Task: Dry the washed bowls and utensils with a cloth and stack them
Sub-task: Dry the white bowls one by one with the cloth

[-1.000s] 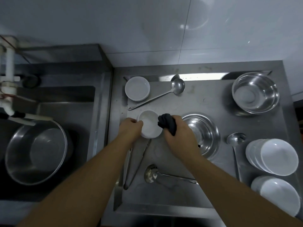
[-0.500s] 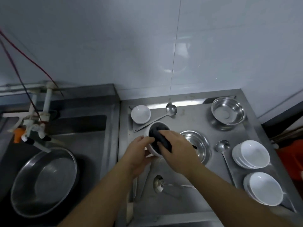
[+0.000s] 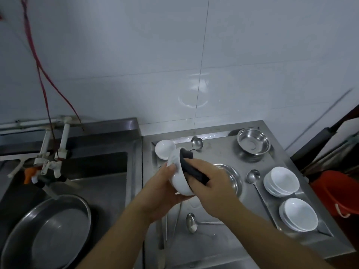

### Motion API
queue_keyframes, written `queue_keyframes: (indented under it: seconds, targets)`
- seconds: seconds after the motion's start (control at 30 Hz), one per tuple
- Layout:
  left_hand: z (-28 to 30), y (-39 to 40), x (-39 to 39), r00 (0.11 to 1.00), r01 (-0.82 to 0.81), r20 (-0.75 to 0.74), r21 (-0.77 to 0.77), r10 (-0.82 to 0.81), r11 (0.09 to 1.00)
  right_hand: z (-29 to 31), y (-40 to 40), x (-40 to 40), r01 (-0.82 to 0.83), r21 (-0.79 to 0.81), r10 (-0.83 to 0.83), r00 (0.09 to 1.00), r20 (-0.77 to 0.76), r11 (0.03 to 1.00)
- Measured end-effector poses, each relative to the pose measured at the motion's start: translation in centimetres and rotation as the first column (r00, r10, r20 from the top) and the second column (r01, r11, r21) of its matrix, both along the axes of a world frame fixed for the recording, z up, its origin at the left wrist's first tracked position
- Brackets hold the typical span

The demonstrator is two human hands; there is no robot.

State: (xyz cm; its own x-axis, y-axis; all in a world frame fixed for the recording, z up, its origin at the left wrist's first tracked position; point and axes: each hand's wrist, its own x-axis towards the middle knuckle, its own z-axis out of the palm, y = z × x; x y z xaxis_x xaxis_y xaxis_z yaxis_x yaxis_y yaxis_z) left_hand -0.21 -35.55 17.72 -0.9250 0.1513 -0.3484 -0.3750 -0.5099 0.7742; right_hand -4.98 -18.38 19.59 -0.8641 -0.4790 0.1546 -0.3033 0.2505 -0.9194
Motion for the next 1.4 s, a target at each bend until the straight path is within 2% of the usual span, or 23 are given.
queue_keyframes:
  seconds: [0.07,0.13,0.2,0.3,0.33,0.43,0.5,0.53,0.67,0.73,0.8,0.97,1.03,1.1,1.2,1.27,1.33,1.4]
  targets:
    - [0.8,0.3,0.6,0.999,0.018,-0.033,0.057,-0.016,0.998,0.7,0.3,0.1,-0.034,0.021,0.036,0.993,-0.109,0.999]
    - [1.4,0.8,1.0,0.998,0.029,-0.065,0.112,-0.022,0.993,1.4,0.7,-0.5,-0.048,0.097,0.074,0.955,-0.286,0.994]
    - [2.2,1.4,1.2,0.995,0.029,-0.102,0.143,-0.014,0.989,2.4,0.9,-1.4,-0.059,0.219,0.158,0.869,-0.468,0.974]
    - [3.3,1.9,1.1,0.99,-0.027,-0.13,0.152,0.047,0.988,4.3,0.9,-2.7,-0.057,0.381,0.297,0.733,-0.611,0.923]
    - [3.6,1.9,1.0,0.988,-0.055,-0.139,0.131,0.073,0.99,5.2,0.7,-3.0,-0.042,0.458,0.339,0.732,-0.591,0.888]
    - [4.0,1.5,0.1,0.977,-0.137,-0.171,-0.03,0.13,0.99,7.5,-0.1,-3.1,-0.069,0.681,0.382,0.867,-0.321,0.729]
    - [4.1,1.3,-0.4,0.973,-0.165,-0.186,-0.127,0.14,0.978,8.7,-0.3,-3.2,-0.112,0.744,0.327,0.933,-0.15,0.659]
    - [4.1,1.3,-0.5,0.971,-0.172,-0.194,-0.151,0.142,0.973,9.3,-0.3,-3.2,-0.133,0.74,0.287,0.954,-0.085,0.66]
    - [4.0,1.4,-0.4,0.955,-0.156,-0.281,-0.201,0.096,0.967,11.5,0.6,-3.4,-0.246,0.622,0.152,0.968,0.201,0.744]
    - [4.0,1.3,-0.1,0.945,-0.112,-0.323,-0.207,0.04,0.972,12.5,1.1,-3.0,-0.303,0.483,0.122,0.921,0.371,0.821]
    - [4.0,1.4,0.3,0.94,-0.068,-0.34,-0.192,-0.002,0.979,13.1,1.3,-2.5,-0.294,0.343,0.083,0.853,0.515,0.892]
    - [3.8,2.1,1.1,0.913,0.03,-0.401,-0.109,-0.072,0.994,12.2,1.5,-0.7,-0.125,0.054,0.032,0.599,0.8,0.991]
    - [3.9,2.2,1.3,0.901,0.051,-0.427,-0.077,-0.079,0.996,11.7,1.3,0.2,-0.014,-0.05,0.05,0.497,0.866,0.999]
    - [4.3,2.4,1.7,0.903,0.063,-0.422,-0.058,-0.082,0.996,11.3,0.9,1.2,0.124,-0.163,0.091,0.45,0.888,0.979]
    - [5.0,2.5,2.0,0.927,-0.009,-0.374,-0.058,-0.013,0.998,11.2,0.0,2.5,0.319,-0.325,0.172,0.424,0.889,0.89]
    - [5.1,2.6,2.1,0.93,-0.066,-0.367,-0.078,0.033,0.995,11.0,-0.8,3.0,0.449,-0.374,0.18,0.417,0.891,0.812]
    - [5.1,2.9,2.2,0.924,-0.105,-0.379,-0.119,0.053,0.987,10.9,-1.3,3.1,0.518,-0.345,0.049,0.501,0.864,0.783]
    - [5.2,3.2,2.2,0.926,-0.139,-0.369,-0.135,0.08,0.981,10.5,-1.3,2.8,0.492,-0.269,-0.17,0.678,0.715,0.828]
